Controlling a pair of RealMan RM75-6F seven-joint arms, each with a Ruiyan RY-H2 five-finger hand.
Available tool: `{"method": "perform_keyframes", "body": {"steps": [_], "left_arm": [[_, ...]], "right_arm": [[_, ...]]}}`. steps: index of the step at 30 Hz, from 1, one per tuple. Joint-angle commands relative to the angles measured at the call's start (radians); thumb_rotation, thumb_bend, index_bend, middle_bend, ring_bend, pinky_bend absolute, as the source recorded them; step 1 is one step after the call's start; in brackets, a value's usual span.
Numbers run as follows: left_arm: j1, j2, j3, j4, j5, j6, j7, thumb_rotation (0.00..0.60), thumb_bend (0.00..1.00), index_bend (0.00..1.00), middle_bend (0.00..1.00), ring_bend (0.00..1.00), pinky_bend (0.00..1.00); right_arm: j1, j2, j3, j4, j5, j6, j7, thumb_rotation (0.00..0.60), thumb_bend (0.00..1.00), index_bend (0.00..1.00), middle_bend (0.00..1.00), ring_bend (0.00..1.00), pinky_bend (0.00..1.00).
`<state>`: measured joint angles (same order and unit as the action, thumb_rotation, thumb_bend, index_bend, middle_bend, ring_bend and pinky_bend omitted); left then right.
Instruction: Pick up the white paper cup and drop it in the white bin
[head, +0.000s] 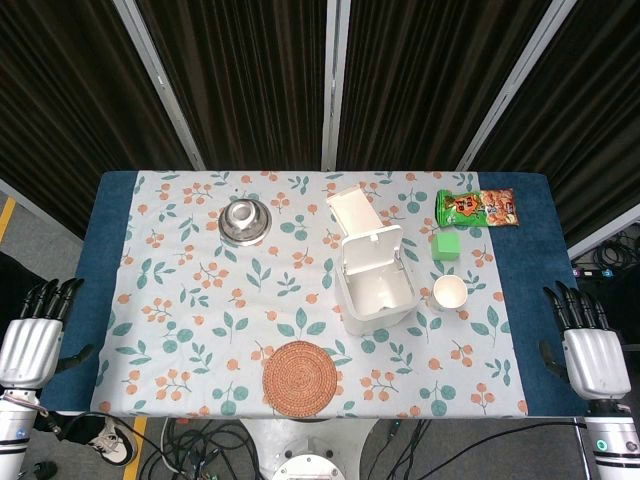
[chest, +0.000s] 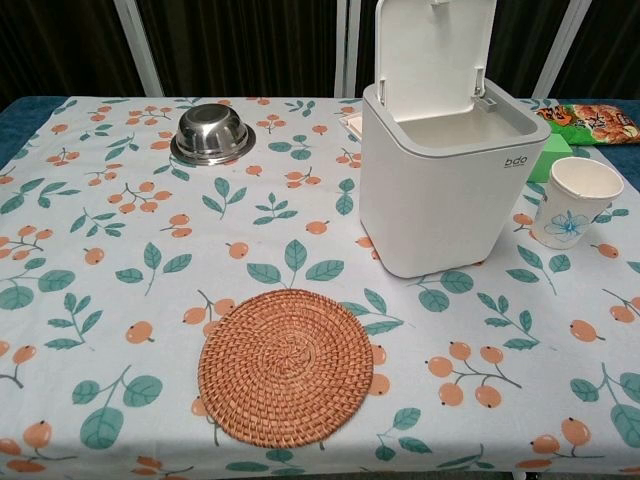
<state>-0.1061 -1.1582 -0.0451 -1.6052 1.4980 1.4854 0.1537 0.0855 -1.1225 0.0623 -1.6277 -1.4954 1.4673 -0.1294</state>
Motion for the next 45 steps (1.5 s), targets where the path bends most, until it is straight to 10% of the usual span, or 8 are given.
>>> {"method": "perform_keyframes", "body": {"steps": [1, 20, 45], "left_arm": [[-0.003, 0.002, 0.002, -0.002, -0.005, -0.010, 0.002, 0.600, 0.14, 0.05, 0.10, 0.06, 0.10], [-0.015, -0.020, 0.011, 0.019, 0.018, -0.020, -0.003, 0.600, 0.15, 0.05, 0.10, 0.06, 0.10], [-0.021, -0.002, 0.018, -0.004, 0.035, -0.022, 0.005, 0.600, 0.15, 0.06, 0.10, 0.06, 0.10]], "right_arm": [[0.002, -0.001, -0.001, 0.000, 0.004, -0.007, -0.002, 0.600, 0.31, 0.00, 0.00, 0.00, 0.00], [0.119, 0.000, 0.016, -0.051, 0.047, -0.193, -0.146, 0.600, 0.21, 0.00, 0.00, 0.00, 0.00], [0.414, -0.221, 0.091, 0.082, 0.300, -0.541, -0.272, 0.600, 0.22, 0.00, 0.00, 0.00, 0.04]]}}
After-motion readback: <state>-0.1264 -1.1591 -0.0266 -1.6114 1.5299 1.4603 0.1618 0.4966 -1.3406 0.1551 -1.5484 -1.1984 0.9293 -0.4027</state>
